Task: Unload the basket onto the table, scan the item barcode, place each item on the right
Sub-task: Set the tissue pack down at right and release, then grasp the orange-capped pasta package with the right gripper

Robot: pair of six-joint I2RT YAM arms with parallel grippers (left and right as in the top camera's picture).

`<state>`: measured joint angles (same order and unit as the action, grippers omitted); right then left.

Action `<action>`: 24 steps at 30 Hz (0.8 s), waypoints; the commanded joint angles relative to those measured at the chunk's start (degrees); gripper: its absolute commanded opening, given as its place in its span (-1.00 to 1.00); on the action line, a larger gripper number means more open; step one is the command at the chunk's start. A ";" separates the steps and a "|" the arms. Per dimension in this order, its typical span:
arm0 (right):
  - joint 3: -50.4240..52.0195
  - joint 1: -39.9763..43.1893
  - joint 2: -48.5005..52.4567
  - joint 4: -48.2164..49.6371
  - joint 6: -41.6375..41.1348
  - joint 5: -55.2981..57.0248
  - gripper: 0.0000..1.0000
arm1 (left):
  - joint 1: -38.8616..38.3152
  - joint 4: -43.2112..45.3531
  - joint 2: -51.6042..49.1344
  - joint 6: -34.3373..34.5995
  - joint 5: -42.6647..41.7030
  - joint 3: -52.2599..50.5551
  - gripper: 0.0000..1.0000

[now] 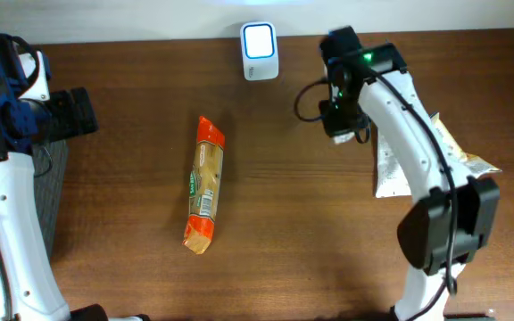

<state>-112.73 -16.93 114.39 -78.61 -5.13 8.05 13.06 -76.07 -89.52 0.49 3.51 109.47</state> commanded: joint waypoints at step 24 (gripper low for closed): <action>3.39 -28.24 15.67 27.43 -17.92 -15.39 0.17 | 0.24 0.09 0.35 -0.04 0.42 0.50 0.98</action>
<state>-109.49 -44.14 127.68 -51.29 -20.49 -11.73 13.06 -76.07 -89.52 0.49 3.49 109.47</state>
